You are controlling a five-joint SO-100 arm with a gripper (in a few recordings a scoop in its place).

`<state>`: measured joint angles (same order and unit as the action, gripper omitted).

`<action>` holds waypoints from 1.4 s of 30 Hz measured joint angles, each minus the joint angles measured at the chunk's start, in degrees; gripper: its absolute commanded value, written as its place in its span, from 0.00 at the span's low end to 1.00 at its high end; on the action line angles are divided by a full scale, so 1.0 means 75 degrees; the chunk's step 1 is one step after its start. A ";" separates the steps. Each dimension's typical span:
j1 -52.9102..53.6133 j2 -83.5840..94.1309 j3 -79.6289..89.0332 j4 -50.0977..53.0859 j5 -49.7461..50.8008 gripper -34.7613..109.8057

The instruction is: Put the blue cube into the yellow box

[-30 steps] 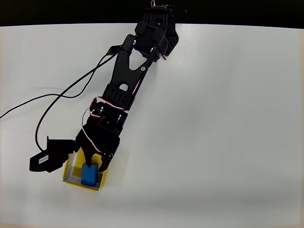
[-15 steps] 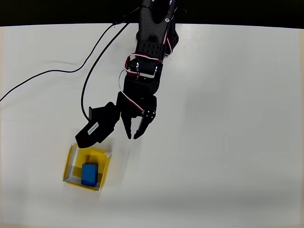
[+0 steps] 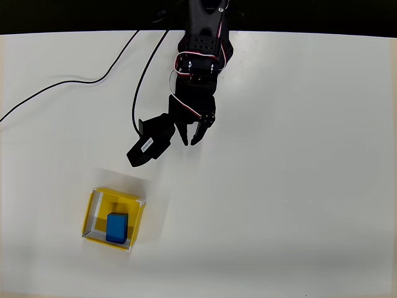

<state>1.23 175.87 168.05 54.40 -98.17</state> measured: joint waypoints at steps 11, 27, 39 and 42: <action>-0.0152 0.1887 0.1395 0.2262 0.0293 0.24; 0.0023 0.1887 0.1406 0.2988 0.1066 0.25; -0.0094 0.1887 0.1406 0.2988 0.1066 0.25; -0.0117 0.1887 0.1406 0.2988 0.1066 0.25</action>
